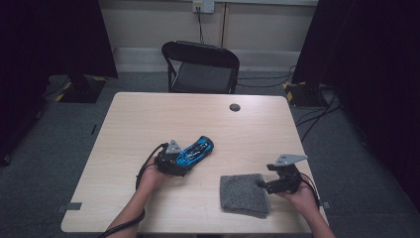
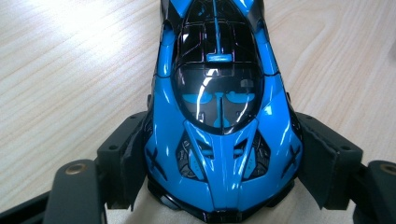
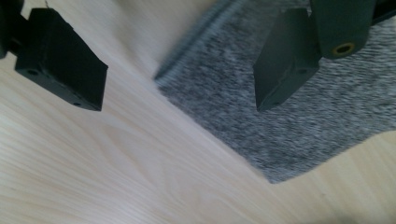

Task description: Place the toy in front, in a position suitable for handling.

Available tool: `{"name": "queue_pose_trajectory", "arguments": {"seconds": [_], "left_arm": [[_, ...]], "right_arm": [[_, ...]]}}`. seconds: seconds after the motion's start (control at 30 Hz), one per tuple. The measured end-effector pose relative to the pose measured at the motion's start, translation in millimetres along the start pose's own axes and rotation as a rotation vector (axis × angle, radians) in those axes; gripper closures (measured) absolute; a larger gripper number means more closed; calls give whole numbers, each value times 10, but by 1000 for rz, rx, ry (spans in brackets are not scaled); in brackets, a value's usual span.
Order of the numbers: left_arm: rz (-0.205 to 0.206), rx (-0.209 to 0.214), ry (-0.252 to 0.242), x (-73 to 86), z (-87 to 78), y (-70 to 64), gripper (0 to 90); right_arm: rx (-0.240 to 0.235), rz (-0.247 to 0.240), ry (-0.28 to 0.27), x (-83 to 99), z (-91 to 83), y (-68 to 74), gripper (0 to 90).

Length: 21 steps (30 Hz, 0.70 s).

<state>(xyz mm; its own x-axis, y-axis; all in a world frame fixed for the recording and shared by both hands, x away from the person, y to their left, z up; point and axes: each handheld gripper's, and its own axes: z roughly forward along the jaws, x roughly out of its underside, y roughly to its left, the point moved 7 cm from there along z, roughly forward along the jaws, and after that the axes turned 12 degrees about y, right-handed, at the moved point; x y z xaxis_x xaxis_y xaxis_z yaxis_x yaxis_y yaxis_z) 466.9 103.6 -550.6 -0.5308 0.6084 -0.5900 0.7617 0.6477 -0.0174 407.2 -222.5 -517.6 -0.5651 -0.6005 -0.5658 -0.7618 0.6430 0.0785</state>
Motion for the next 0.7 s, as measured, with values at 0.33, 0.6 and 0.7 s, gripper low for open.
{"name": "queue_pose_trajectory", "arguments": {"seconds": [0.33,0.6,0.7], "left_arm": [[-1,-1,1,1,-1,-2,258],[-2,-2,1,1,-1,-2,258],[-3,-2,1,1,-1,-2,258]], "right_arm": [[-92,-84,7,-97,115,353,165],[-139,-130,-9,-154,158,533,187],[-133,-146,24,-135,215,575,212]]}}
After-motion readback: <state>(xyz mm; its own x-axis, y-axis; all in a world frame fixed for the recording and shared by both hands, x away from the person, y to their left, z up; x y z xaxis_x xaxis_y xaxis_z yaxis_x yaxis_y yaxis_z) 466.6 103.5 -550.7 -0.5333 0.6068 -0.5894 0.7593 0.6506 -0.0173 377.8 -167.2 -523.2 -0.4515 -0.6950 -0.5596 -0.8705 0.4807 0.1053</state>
